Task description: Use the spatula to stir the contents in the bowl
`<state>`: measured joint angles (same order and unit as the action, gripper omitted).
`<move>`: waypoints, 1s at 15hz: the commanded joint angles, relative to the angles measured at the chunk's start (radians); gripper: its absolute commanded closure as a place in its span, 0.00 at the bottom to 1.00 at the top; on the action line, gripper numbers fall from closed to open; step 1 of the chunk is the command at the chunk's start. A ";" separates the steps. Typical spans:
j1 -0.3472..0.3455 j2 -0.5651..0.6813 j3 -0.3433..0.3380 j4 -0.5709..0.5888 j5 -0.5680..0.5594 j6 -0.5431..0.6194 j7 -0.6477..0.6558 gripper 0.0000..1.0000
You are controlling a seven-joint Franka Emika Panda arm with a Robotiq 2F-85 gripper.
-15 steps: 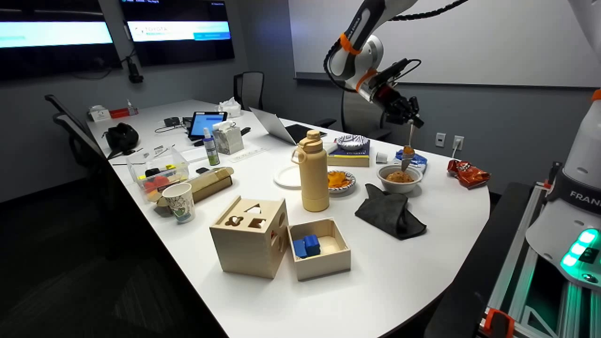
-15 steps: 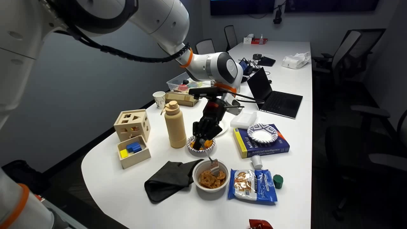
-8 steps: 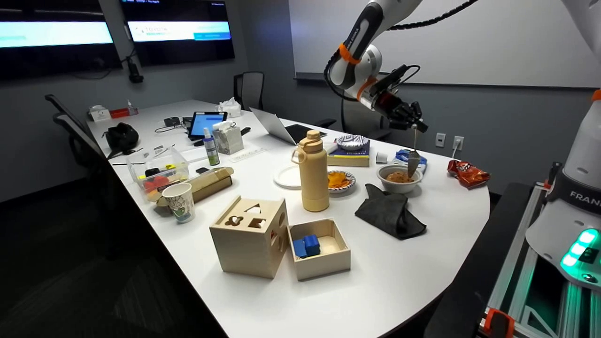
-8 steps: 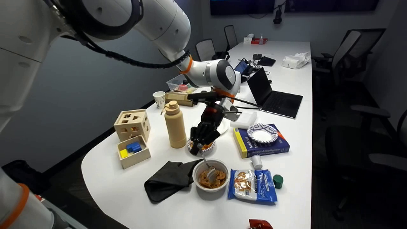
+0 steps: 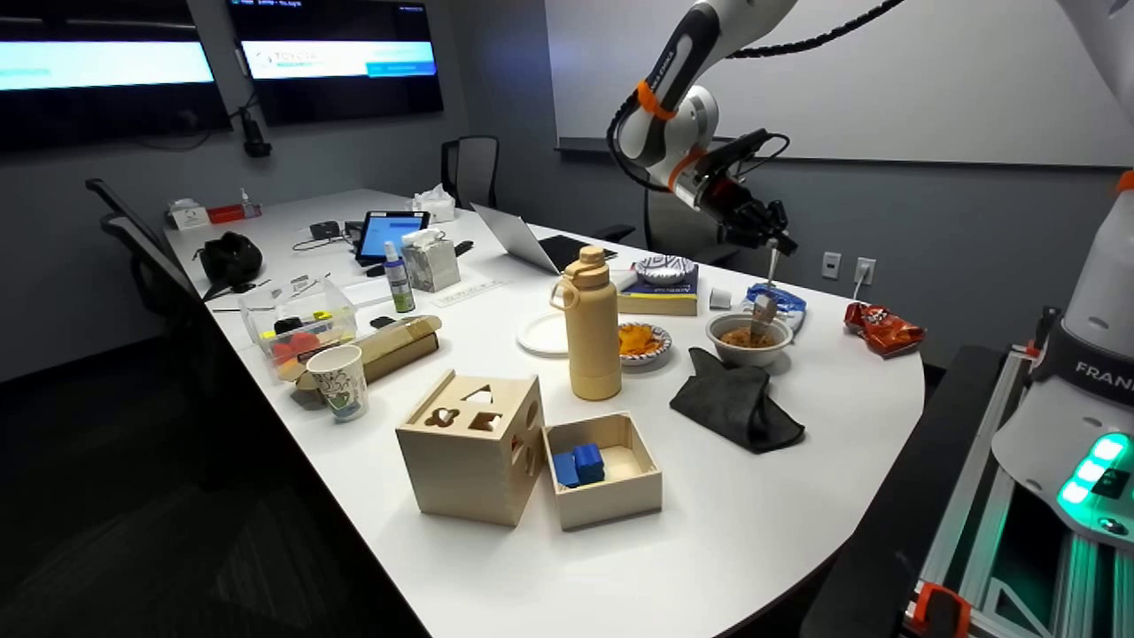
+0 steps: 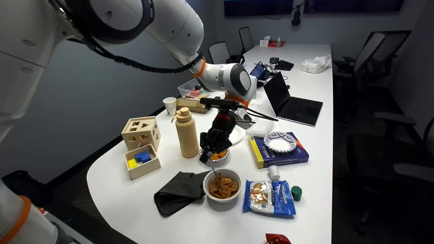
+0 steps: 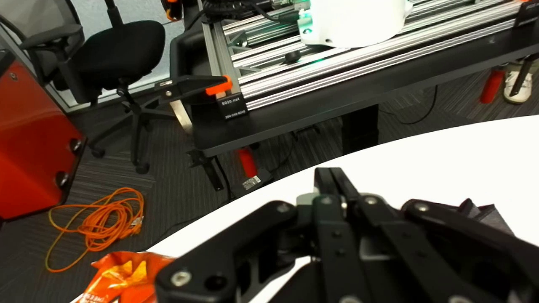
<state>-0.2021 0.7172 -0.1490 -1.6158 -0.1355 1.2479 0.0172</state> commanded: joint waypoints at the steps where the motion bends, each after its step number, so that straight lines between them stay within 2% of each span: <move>1: -0.029 -0.014 0.016 0.017 0.054 0.008 -0.055 0.99; 8: -0.011 -0.029 -0.017 0.015 0.027 0.049 0.001 0.99; 15: -0.002 0.000 -0.028 0.035 -0.008 -0.016 0.066 0.99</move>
<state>-0.2154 0.7065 -0.1728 -1.5967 -0.1282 1.2815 0.0694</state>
